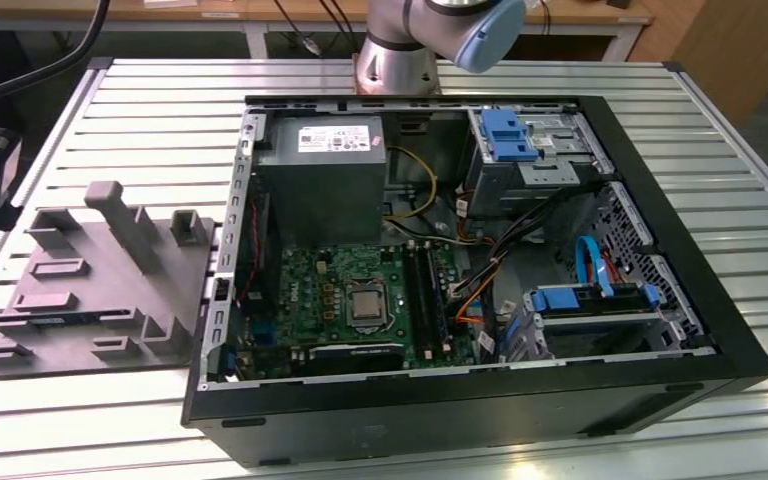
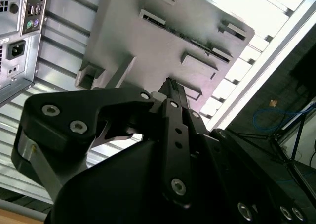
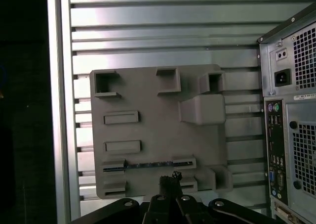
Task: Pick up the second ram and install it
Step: 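Reach for the second ram, then pick up the second ram and move it above second insertion slot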
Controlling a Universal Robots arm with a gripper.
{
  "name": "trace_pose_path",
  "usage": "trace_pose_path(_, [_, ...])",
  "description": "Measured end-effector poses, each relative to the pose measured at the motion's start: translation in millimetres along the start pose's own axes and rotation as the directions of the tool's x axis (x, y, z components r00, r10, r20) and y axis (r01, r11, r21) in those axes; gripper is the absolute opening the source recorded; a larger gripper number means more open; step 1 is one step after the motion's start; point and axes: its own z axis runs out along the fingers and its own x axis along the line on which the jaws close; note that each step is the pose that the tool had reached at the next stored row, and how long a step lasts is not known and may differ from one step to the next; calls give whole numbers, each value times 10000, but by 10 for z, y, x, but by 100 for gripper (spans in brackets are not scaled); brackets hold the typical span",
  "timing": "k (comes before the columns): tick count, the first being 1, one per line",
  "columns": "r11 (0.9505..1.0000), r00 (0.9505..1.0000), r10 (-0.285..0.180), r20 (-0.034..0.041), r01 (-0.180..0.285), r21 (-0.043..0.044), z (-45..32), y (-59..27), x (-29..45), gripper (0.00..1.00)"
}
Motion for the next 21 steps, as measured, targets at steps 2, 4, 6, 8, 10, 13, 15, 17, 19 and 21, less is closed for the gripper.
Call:
trace_pose_path(2, [10000,10000,0,0,0,0,3,0,0,10])
trace_pose_path(4, [10000,10000,0,0,0,0,3,0,0,10])
trace_pose_path(6, [10000,10000,0,0,0,0,3,0,0,10])
trace_pose_path(8, [10000,10000,0,0,0,0,4,0,0,10])
trace_pose_path(10, [10000,10000,0,0,0,0,4,0,0,10])
trace_pose_path(13, [10000,10000,-14,0,14,0,4,0,0,10])
trace_pose_path(15, [9998,9998,-207,-7,207,-13,6,0,1,10])
trace_pose_path(17, [9985,9985,-551,-18,551,-35,9,0,1,10])
trace_pose_path(19, [9959,9959,-908,-29,907,-57,13,-1,1,10])
trace_pose_path(21, [9917,9917,-1286,-39,1286,-82,17,-1,1,10])
